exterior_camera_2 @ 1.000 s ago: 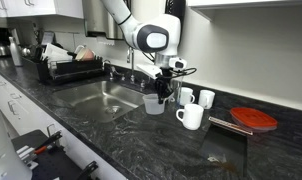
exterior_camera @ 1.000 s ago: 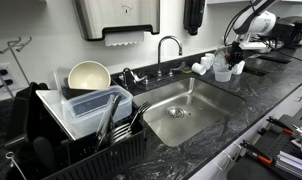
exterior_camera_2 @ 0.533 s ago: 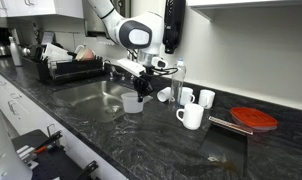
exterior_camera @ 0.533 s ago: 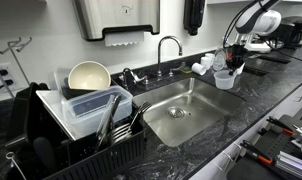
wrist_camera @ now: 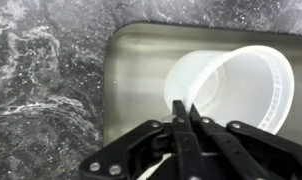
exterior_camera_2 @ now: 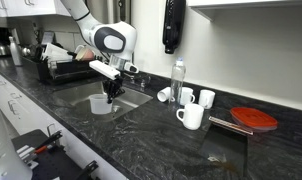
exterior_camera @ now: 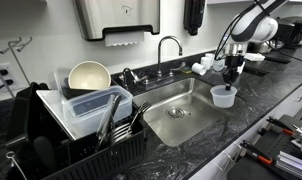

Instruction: Put the clear bowl in the sink

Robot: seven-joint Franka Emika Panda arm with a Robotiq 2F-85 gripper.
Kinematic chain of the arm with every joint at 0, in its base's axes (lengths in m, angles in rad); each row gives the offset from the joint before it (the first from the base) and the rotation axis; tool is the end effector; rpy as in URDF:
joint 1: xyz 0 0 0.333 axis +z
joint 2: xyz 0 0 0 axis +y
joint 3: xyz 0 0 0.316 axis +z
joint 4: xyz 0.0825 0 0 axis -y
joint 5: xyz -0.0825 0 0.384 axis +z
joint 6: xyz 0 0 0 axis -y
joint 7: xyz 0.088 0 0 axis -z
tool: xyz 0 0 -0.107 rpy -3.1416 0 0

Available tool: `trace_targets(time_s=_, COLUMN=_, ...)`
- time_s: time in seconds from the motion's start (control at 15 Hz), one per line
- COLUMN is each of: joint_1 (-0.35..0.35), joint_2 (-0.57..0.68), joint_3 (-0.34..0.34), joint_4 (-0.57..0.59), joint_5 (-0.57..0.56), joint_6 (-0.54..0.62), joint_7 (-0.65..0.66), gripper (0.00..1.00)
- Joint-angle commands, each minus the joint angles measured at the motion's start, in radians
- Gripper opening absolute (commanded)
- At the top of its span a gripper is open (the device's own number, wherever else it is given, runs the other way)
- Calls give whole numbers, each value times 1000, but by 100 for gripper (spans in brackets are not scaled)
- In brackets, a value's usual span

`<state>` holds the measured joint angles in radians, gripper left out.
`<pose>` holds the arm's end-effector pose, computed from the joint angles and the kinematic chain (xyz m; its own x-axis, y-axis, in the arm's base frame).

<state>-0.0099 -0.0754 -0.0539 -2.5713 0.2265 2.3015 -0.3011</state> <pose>0.4210 -0.0219 0.2756 0.9845 0.0840 -0.1537 0.0534 -0.9797 -0.1933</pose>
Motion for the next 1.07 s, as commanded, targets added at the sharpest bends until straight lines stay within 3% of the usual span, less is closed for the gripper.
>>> trace_targets(time_s=0.0, joint_1=5, joint_2=52, joint_3=3, joint_4=8, joint_5=12, joint_6=14, joint_7=-71, gripper=1)
trace_targets(time_s=0.47, joint_1=-35, joint_2=248, joint_3=20, joint_4=121, joint_5=115, joint_6=76, joint_7=-184, gripper=1)
trace_targets(time_s=1.0, joint_1=-126, joint_2=405, joint_3=67, joint_4=247, joint_5=124, joint_6=131, joint_7=-265, gripper=1)
